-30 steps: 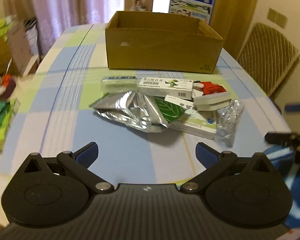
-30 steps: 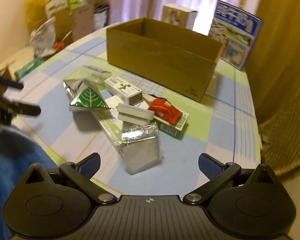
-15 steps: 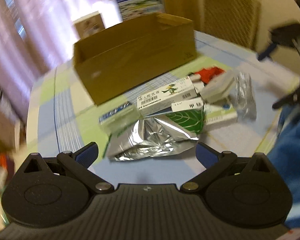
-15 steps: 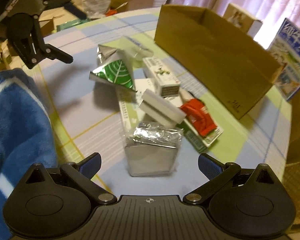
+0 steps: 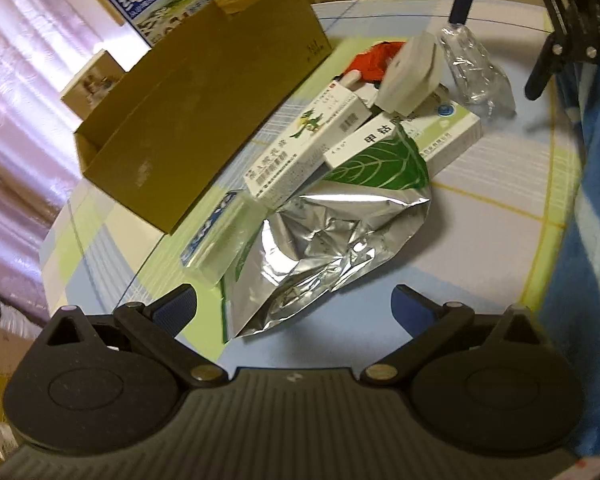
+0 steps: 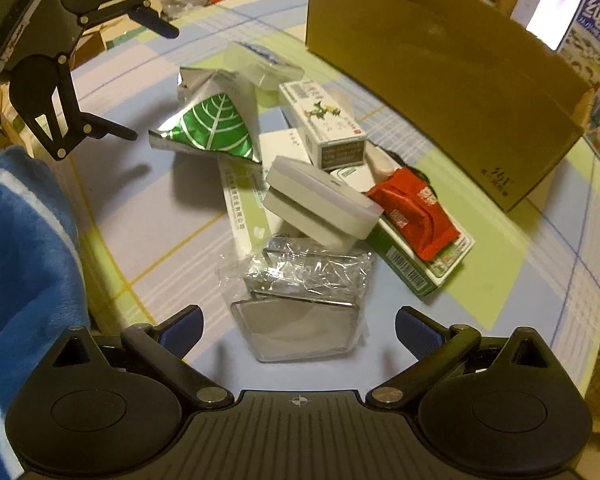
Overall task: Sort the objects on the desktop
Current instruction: 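Grasp the plastic-wrapped item with the right tool while the left tool grasps the leaf-print foil pouch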
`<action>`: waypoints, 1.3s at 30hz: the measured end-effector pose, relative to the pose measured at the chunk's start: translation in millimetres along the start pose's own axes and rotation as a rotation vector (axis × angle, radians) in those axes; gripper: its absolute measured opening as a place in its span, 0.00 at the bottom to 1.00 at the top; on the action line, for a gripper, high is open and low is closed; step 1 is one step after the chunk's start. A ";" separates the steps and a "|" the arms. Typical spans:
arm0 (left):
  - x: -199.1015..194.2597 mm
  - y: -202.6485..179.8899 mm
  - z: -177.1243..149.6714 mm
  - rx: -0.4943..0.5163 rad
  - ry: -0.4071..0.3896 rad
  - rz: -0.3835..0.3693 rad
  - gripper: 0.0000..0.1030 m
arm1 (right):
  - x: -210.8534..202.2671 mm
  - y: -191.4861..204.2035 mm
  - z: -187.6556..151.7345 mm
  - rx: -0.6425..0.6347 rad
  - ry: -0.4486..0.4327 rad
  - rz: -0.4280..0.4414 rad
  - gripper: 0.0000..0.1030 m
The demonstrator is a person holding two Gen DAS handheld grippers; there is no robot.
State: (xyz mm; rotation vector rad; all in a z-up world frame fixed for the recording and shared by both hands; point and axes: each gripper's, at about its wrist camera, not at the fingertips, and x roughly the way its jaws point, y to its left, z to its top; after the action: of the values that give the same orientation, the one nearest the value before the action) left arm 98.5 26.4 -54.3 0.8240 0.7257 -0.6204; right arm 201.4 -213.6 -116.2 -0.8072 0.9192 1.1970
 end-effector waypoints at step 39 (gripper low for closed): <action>69.9 3.3 37.5 0.580 -0.015 -0.213 0.90 | 7.6 -11.2 -0.3 0.089 0.042 0.015 0.61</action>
State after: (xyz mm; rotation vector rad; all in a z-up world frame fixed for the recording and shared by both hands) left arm 155.1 -17.0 -89.1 1.2809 0.6289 -1.0538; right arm 213.2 -212.9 -122.8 -0.7575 1.0071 1.1484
